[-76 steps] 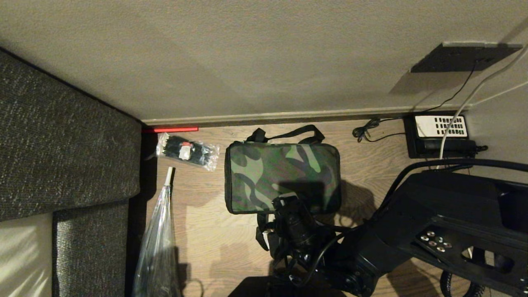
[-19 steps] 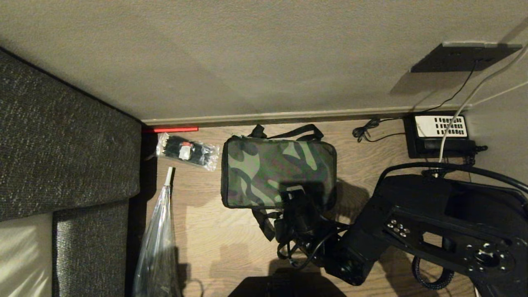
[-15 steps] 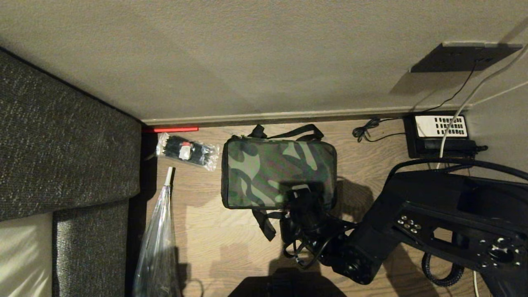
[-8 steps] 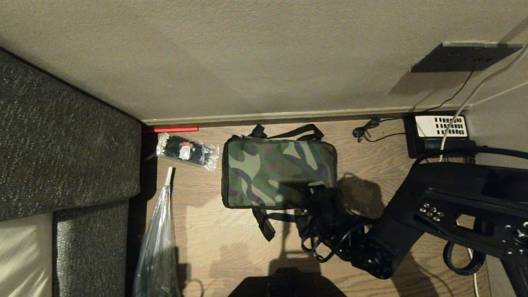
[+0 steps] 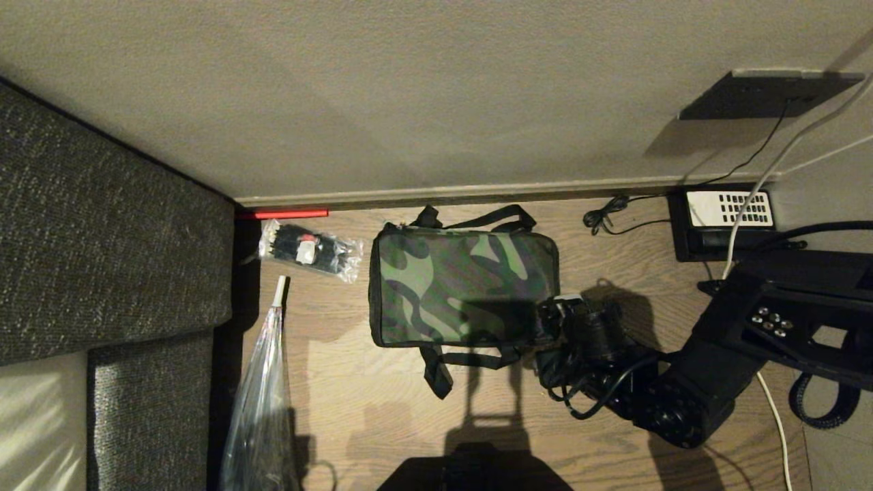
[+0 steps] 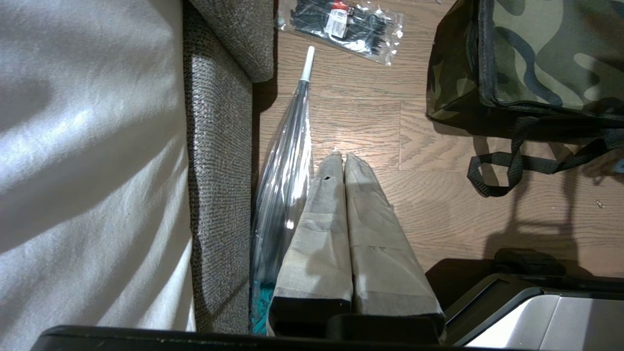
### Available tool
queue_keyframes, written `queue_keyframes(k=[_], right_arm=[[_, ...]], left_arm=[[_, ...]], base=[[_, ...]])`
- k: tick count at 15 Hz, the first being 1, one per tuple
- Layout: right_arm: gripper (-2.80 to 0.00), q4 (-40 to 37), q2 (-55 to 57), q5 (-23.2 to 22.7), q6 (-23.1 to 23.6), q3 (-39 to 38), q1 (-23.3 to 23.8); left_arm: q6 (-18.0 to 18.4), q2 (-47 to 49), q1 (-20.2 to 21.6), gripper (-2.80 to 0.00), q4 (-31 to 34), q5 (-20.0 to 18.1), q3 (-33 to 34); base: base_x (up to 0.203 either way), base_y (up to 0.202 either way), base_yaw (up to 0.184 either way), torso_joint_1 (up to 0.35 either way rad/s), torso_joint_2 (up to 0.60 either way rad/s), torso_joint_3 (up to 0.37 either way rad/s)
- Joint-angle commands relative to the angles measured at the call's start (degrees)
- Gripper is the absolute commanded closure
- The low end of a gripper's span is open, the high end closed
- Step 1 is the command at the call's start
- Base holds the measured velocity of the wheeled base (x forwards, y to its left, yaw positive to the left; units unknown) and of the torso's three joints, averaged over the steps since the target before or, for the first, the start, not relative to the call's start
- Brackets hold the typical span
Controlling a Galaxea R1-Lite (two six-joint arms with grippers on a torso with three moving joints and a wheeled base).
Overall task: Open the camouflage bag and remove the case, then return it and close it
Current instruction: Open the top of the storage box
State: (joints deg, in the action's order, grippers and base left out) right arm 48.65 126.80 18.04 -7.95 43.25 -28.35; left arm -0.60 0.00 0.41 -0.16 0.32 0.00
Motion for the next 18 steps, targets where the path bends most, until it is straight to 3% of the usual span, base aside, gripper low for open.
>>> queue_keyframes(k=[1, 12, 18], right_arm=[[0.00, 1.14, -1.59, -0.81, 0.53, -1.65, 2.83], [0.00, 1.21, -8.19, -3.54, -0.93, -4.72, 3.98], [0.00, 2.07, -8.41, -3.54, 0.74, -8.10, 4.27]], left_arm=[[-0.02, 0.00, 0.02, 0.00, -0.02, 0.03, 0.09], [-0.02, 0.00, 0.02, 0.00, -0.02, 0.03, 0.09], [-0.02, 0.00, 0.02, 0.00, -0.02, 0.03, 0.09]], base=[[0.000, 0.000, 0.000, 0.000, 0.00, 0.000], [0.000, 0.000, 0.000, 0.000, 0.00, 0.000], [0.000, 0.000, 0.000, 0.000, 0.00, 0.000]])
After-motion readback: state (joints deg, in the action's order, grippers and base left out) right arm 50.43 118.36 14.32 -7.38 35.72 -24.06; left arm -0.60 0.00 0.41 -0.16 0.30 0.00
